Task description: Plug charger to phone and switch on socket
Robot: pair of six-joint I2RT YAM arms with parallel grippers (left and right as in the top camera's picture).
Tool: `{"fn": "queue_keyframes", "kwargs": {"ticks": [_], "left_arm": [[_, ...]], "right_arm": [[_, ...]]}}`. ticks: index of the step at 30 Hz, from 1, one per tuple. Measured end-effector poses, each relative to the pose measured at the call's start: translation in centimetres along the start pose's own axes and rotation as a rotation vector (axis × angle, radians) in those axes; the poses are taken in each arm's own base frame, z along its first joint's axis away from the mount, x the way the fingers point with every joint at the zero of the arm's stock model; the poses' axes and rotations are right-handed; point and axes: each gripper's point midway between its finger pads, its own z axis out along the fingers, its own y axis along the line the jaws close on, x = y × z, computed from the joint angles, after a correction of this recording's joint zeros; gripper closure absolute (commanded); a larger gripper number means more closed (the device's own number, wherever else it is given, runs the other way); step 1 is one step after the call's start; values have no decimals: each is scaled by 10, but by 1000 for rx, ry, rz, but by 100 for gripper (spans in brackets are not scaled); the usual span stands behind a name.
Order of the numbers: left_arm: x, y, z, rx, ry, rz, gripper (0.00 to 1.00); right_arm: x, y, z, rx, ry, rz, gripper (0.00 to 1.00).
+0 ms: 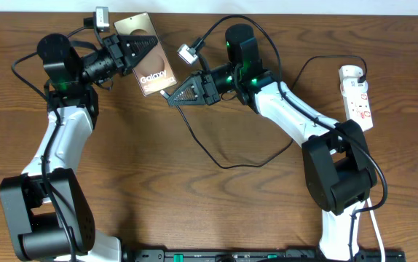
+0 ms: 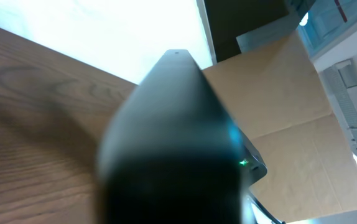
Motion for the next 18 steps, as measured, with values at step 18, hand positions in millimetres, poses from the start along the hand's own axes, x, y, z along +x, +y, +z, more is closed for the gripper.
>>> {"fn": "queue_keyframes", "kwargs": {"ticks": [18], "left_arm": [[-11,5,-1,-27,-64,1,93]], "right_arm": [[-9,-4,0,35,-34,38,99]]}}
